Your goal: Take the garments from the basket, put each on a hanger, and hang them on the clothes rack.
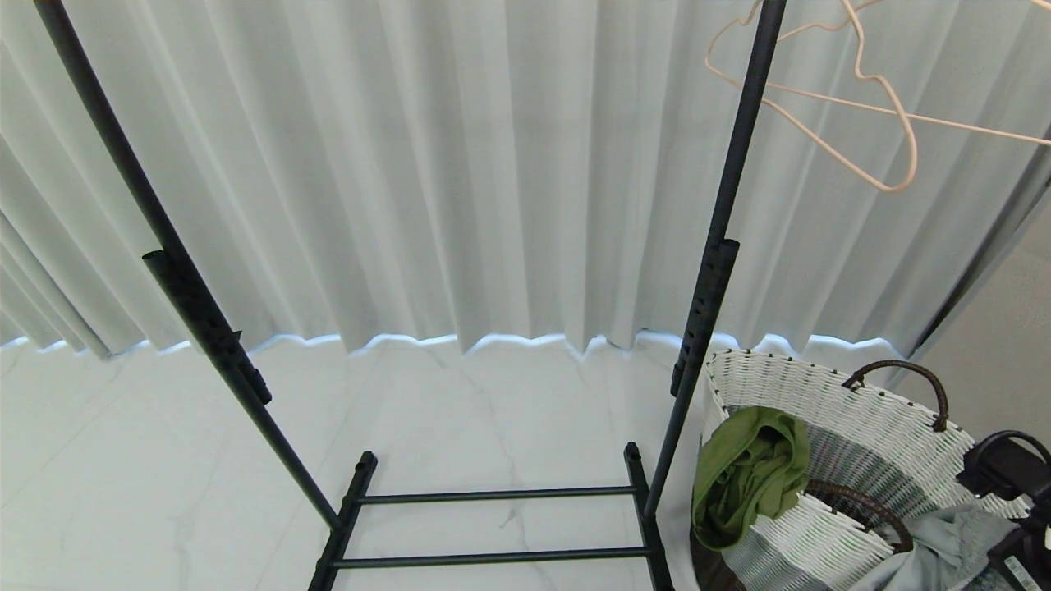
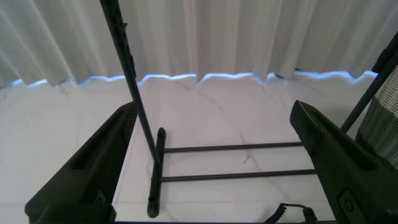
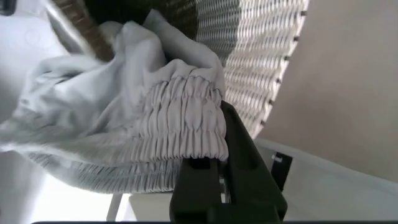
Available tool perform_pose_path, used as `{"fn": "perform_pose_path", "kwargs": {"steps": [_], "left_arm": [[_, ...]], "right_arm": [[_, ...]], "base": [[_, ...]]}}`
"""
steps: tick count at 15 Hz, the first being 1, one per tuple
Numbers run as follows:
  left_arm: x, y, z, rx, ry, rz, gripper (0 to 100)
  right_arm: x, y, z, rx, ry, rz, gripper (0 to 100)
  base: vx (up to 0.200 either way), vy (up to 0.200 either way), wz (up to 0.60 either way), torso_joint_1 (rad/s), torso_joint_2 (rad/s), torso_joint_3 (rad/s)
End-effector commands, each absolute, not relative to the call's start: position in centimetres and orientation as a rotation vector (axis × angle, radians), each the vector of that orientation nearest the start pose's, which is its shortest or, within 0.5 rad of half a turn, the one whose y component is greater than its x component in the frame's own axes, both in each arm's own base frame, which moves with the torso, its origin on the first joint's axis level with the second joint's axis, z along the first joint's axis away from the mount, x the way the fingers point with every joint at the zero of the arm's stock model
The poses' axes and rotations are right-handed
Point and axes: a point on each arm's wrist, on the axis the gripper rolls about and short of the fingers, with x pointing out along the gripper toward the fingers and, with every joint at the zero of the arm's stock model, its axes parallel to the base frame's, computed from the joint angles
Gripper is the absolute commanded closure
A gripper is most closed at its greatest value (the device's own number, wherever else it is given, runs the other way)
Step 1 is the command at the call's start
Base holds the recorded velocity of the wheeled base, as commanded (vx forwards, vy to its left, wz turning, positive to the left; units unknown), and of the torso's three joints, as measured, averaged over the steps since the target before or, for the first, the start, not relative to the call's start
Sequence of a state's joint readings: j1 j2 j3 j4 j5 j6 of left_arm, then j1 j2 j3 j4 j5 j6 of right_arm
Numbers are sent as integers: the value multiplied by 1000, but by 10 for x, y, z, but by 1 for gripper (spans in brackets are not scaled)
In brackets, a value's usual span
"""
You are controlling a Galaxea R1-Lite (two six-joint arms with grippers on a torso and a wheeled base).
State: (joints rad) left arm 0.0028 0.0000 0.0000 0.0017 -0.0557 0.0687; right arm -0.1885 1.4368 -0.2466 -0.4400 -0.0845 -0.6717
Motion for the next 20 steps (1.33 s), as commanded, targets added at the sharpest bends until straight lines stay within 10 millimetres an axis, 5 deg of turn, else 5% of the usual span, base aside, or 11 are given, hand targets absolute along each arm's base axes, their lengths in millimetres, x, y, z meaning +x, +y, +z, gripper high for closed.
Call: {"fn": "perform_pose_path", "kwargs": {"steps": [1,5,8,14,20], "left_arm": [[-23,-1,75,69,0,-52,0],[-23,-1,75,69,1,-52,0],[-23,-1,75,69,0,-54,0],[-23,-1,75,66,0,-52,0],[-23,-1,75,83,-1,-54,0]], "right_arm": [[147,-29,144,-615,676,-46,100],[118,-20,207,-604,621,-42,100],[100,-13,230,-608,561,-23,100],[80,-10,232,-614,541,-22,100],[80,-9,234,-618,525,-13,100]], "base": [[0,0,0,0,0,0],[0,0,0,0,0,0],[-200,0,0,6,2,1],[-200,0,0,4,4,2],[0,0,0,0,0,0]]}}
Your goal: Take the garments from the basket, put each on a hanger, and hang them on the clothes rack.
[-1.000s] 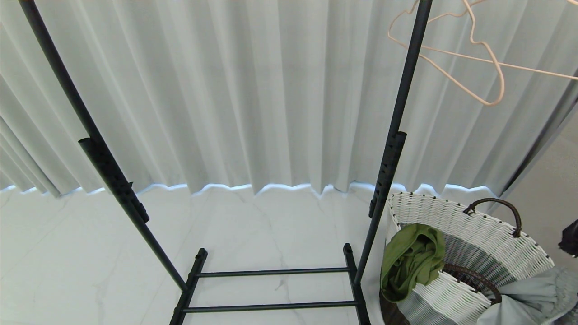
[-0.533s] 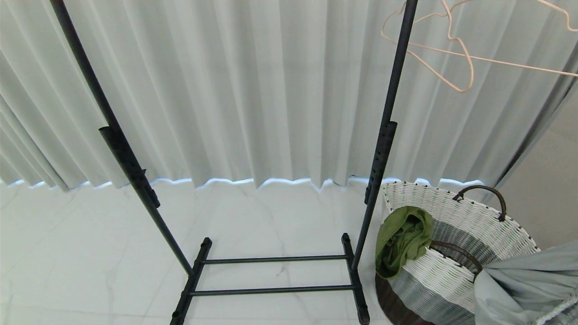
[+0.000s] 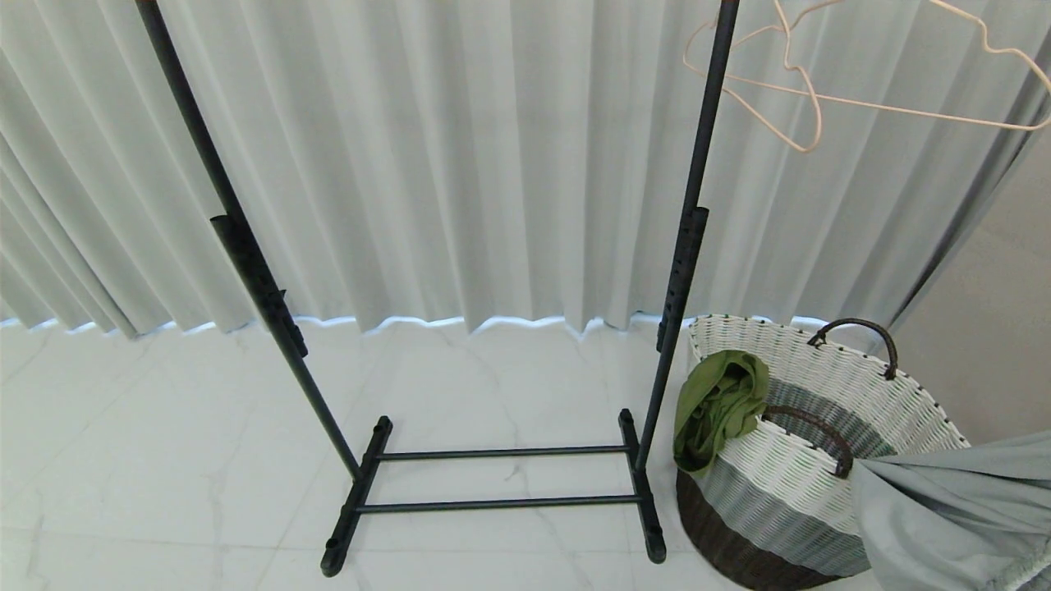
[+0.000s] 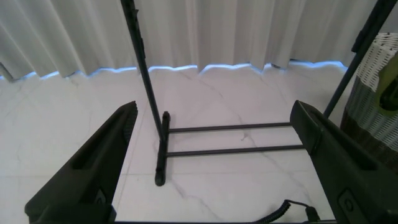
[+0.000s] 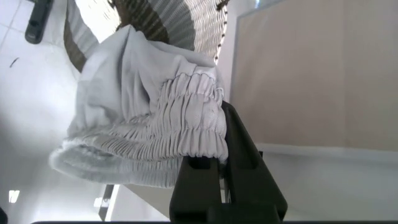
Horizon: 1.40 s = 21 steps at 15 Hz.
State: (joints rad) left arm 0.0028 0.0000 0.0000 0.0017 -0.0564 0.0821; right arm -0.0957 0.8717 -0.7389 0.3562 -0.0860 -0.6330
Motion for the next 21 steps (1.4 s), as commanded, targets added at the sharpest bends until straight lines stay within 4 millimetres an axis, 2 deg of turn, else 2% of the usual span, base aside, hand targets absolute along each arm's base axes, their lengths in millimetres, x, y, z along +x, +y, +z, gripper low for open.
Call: {"fn": "perform_pose_path", "kwargs": {"steps": [1,2,11,13,17,21], "left_arm": [[-23,-1,75,83,-1,-54,0],[-23,-1,75,86,-1,-54,0],[-23,-1,75,81,-1,-54,0],[-23,-1,75,81,-1,-54,0],[-23,-1,75,94,-1,-55,0],[-23,-1,75,143,-1,-55,0]], "right_arm": [[80,-9,233,-618,526,-11,100],[80,-9,233,-619,525,-8,100],[84,-5,234,-628,518,39,100],[89,-3,237,-630,512,66,100],[104,2,256,-580,467,85,100],[110,2,262,-579,461,82,100]], "base": [[0,0,0,0,0,0],[0,0,0,0,0,0],[0,200,0,1,4,2],[0,0,0,0,0,0],[0,0,0,0,0,0],[0,0,0,0,0,0]]}}
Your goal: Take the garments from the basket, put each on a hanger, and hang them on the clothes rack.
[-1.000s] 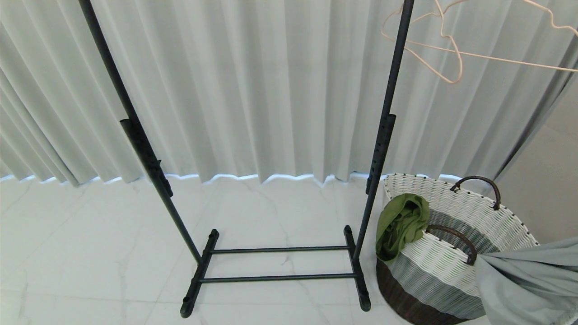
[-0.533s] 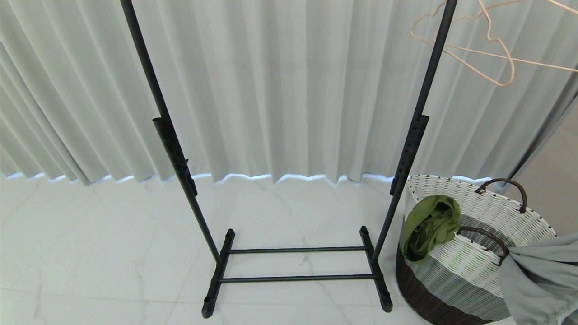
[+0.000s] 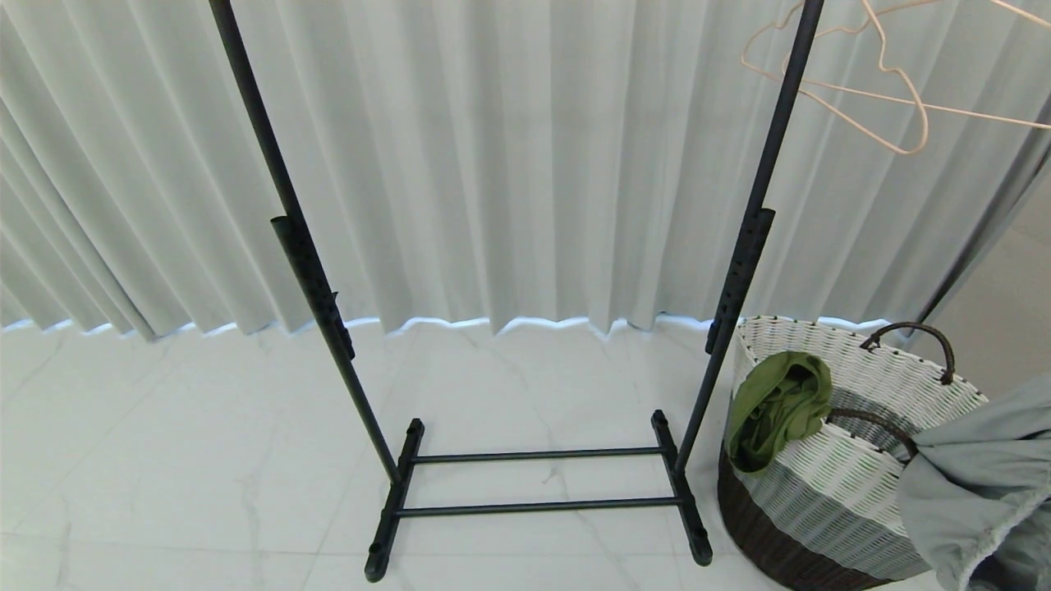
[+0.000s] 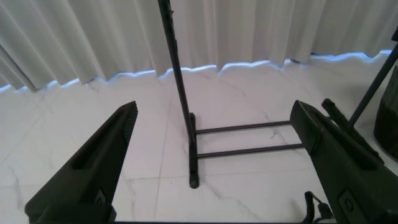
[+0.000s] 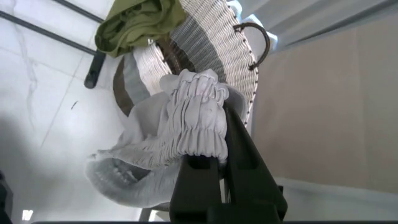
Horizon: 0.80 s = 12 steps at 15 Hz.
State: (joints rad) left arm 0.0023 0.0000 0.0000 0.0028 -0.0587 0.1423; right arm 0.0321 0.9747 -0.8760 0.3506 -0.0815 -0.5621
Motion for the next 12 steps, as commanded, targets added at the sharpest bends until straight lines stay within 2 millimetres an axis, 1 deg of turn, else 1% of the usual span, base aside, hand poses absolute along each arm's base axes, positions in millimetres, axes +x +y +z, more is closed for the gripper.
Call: {"fn": "perform_pose_path", "kwargs": {"steps": [1,3,6,7,9,10,11,12], "left_arm": [[-23,-1,75,141,-2,-57,0],[-23,-2,76,141,-10,-73,0],[-23,-2,76,144,-13,-76,0],[-24,-2,82,138,-36,-82,0],[-21,-1,134,14,-65,-144,0],[-17,-1,155,15,-64,-179,0],[-9,-2,164,43,-36,-240,0],[-4,-4,165,102,-13,-340,0]], "right_arm": [[111,2,262,-577,461,84,100],[114,2,269,-539,447,71,100],[122,2,294,-450,381,36,100],[122,2,302,-431,354,26,100],[122,2,312,-414,325,30,100],[121,3,314,-395,318,53,100],[119,3,317,-384,312,69,100],[116,4,320,-380,309,84,100]], "base": [[0,0,0,0,0,0],[0,0,0,0,0,0],[0,0,0,0,0,0],[0,0,0,0,0,0],[0,0,0,0,0,0],[0,0,0,0,0,0],[0,0,0,0,0,0],[0,0,0,0,0,0]]}}
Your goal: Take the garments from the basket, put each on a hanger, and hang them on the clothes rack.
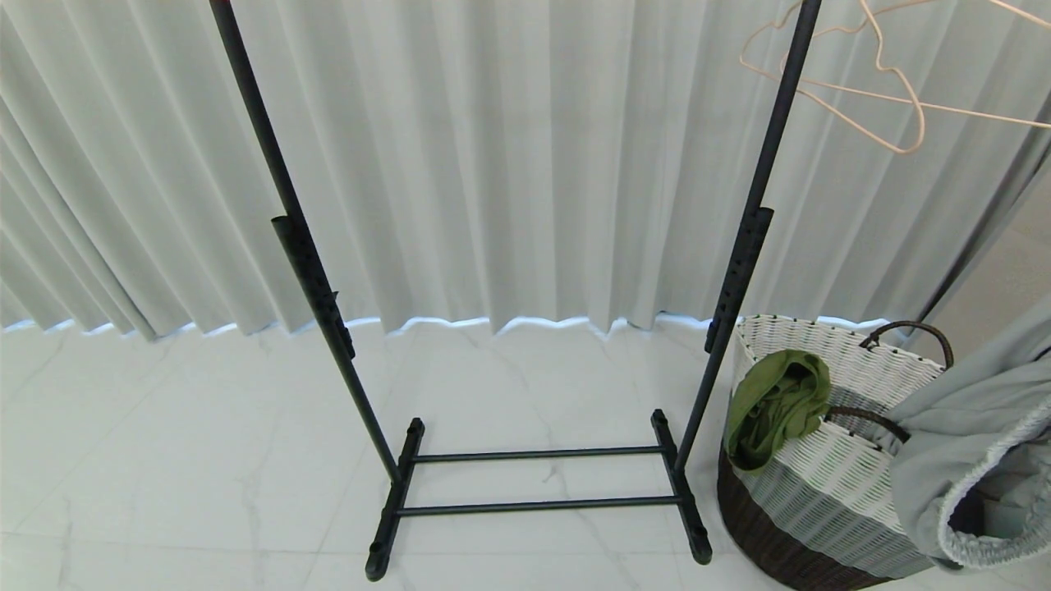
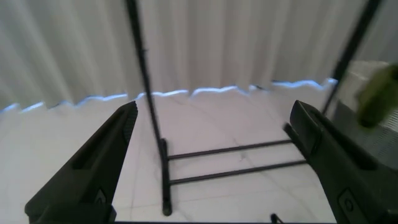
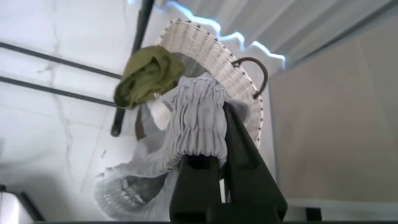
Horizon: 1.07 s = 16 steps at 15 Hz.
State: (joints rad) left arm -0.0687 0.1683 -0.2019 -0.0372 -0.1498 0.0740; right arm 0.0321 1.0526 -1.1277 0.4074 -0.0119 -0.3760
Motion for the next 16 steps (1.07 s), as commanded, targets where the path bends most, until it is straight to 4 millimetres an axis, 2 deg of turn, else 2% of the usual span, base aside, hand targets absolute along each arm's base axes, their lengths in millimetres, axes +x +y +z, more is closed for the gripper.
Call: {"fn": "perform_pose_path", "kwargs": {"steps": [1,2,3,6,7,8,9,11,13,16], "left_arm": [[0,-5,162,135,9,-402,0],[6,-8,162,169,34,-478,0],[17,-11,177,167,60,-555,0],[78,-31,243,32,127,-626,0],[102,-44,260,-22,159,-670,0],[121,-55,266,-45,190,-699,0],[138,-65,263,-46,233,-721,0],[156,-88,247,-33,333,-791,0],[167,-116,229,2,429,-862,0],[174,-176,211,9,561,-972,0]], "right_arm": [[114,5,324,-379,297,97,100],[112,7,332,-377,278,124,100],[110,9,342,-379,256,142,100],[108,18,362,-330,218,219,100],[109,23,365,-302,214,255,100],[110,26,363,-285,225,281,100],[113,30,357,-279,248,311,100],[116,38,342,-255,304,366,100],[114,44,339,-264,309,416,100],[114,48,333,-271,332,444,100]], "base": [[0,0,0,0,0,0],[0,0,0,0,0,0],[0,0,0,0,0,0],[0,0,0,0,0,0],[0,0,0,0,0,0],[0,0,0,0,0,0],[0,0,0,0,0,0],[0,0,0,0,0,0],[0,0,0,0,0,0],[0,0,0,0,0,0]]}}
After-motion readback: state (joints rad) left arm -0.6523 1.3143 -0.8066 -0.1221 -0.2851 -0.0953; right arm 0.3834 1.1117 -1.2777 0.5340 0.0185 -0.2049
